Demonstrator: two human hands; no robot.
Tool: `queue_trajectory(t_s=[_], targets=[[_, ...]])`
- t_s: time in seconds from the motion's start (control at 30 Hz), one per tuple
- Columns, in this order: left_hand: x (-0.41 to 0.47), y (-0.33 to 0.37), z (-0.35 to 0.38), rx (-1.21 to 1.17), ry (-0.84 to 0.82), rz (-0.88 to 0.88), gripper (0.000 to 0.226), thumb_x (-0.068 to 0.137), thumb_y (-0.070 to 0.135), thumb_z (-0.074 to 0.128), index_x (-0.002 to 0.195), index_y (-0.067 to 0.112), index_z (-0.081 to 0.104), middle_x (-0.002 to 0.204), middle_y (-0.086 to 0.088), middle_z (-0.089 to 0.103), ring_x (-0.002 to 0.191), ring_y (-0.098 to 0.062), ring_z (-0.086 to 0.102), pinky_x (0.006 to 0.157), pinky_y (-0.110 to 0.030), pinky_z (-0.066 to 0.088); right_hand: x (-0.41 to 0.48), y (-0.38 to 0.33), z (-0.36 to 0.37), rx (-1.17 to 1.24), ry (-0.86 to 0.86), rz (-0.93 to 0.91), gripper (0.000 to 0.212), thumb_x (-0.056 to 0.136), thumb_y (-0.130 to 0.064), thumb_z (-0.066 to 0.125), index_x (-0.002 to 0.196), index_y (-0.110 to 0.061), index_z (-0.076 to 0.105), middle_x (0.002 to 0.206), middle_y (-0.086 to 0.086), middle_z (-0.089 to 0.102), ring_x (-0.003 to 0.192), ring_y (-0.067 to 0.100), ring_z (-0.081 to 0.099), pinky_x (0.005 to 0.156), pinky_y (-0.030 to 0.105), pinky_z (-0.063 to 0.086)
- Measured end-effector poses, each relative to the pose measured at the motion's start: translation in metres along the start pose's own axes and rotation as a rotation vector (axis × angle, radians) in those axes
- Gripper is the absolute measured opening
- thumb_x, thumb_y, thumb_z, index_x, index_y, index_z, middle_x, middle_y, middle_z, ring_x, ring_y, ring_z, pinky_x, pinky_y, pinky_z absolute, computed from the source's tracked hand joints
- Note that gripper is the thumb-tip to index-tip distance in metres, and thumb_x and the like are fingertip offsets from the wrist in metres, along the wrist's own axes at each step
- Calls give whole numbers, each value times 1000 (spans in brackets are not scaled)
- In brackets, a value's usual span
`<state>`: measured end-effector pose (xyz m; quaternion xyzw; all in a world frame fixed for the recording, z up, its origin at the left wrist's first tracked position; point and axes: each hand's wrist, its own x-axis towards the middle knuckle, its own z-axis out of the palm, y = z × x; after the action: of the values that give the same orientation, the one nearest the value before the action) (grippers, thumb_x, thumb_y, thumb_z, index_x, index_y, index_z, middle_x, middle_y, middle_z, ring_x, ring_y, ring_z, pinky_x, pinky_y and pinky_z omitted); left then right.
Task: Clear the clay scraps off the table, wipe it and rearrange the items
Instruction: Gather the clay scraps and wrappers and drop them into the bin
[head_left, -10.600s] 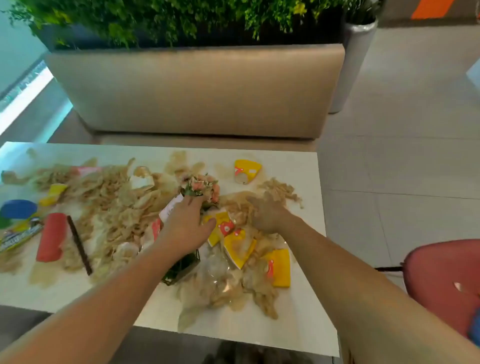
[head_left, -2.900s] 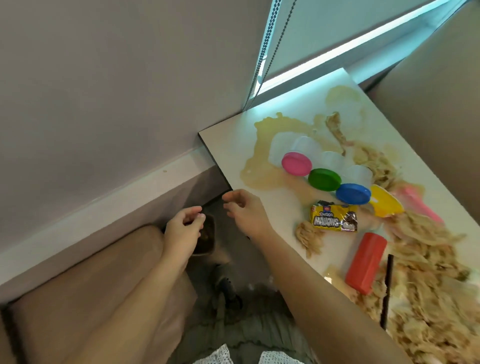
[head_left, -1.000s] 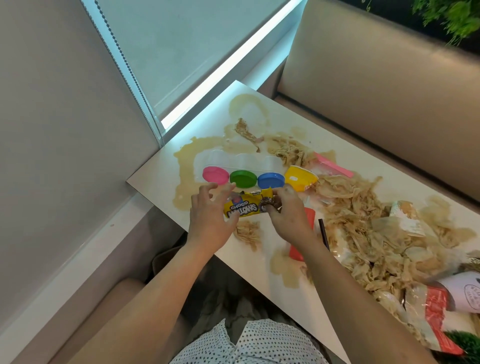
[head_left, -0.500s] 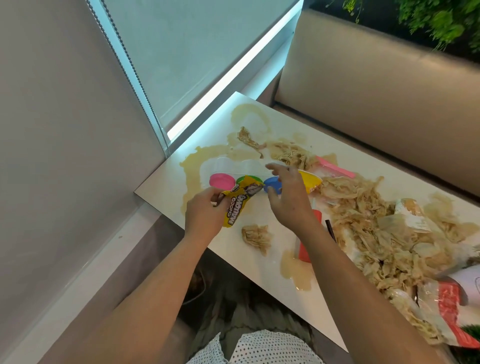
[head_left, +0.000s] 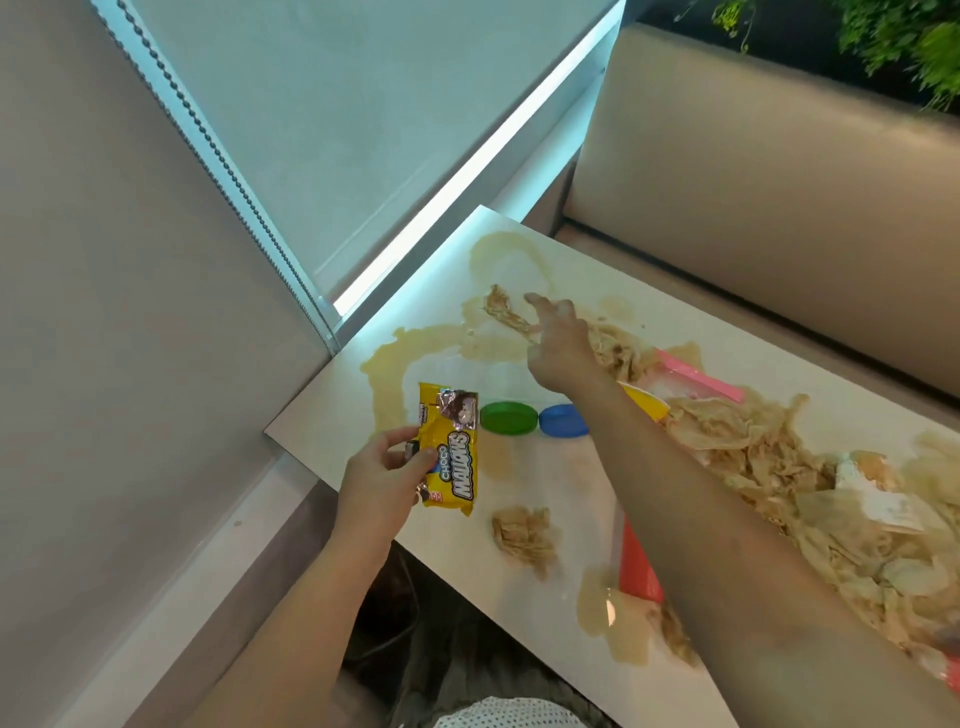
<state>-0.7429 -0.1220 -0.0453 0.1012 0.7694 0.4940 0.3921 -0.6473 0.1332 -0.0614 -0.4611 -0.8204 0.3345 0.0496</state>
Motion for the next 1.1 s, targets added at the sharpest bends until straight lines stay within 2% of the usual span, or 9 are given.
queue_trajectory(t_s=[0.17,0.37,0.5,0.57,0.67,0.77,0.83,0.97,1.1], targets=[[22,4,-5,-7,-46,-77,25,93,17,76,110,34,69,88,2,79,87,-29,77,94,-59,56,58,-8,18,-182,-162,-14,79,91,5,40,160,-30,22,164,9,12,139,43,27,106,45,39],[45,4,-7,18,-79,-138,27,94,13,74,116,26,69,90,-3,79,88,-32,75,96,-62,52,111,-6,46,-403,-229,-77,81,90,6,35,157,-39,26,167,3,6,140,40,23,106,50,42],[57,8,-6,45,-108,-141,28,94,13,73,121,22,69,94,-5,79,88,-29,75,78,-47,55,130,0,58,-528,-234,-94,73,89,8,39,151,-31,38,160,6,16,135,40,27,100,47,46],[61,9,-5,52,-115,-146,27,95,14,73,120,22,69,95,-4,79,90,-30,76,80,-48,54,133,5,62,-520,-177,-111,65,88,12,39,145,-20,45,152,10,26,131,40,32,93,44,47],[62,9,-3,51,-124,-151,26,92,16,77,116,24,70,98,-4,79,97,-38,74,91,-57,54,133,17,68,-434,-99,-140,43,89,15,41,122,-6,58,132,14,42,119,37,45,82,40,46],[61,9,-1,41,-134,-153,38,80,24,80,116,23,71,99,-5,79,96,-38,74,94,-61,53,128,34,68,-303,-64,-123,29,85,16,47,97,-4,64,108,13,51,105,34,56,76,31,41],[60,8,1,29,-135,-155,29,87,15,79,114,23,72,98,-5,79,93,-35,76,94,-60,53,121,37,60,-103,22,-66,25,82,15,52,85,-4,68,98,11,55,94,31,60,74,28,42],[58,9,5,41,-117,-130,25,94,12,73,115,25,71,95,0,79,87,-27,76,81,-48,55,86,17,30,290,227,21,20,83,7,66,88,-11,75,92,8,73,84,19,68,76,26,54],[53,17,9,14,-107,-126,23,94,11,71,110,28,68,97,1,78,76,-15,73,69,-32,51,24,-23,-1,755,137,47,17,86,1,74,91,-16,75,81,6,76,75,18,75,77,30,60]])
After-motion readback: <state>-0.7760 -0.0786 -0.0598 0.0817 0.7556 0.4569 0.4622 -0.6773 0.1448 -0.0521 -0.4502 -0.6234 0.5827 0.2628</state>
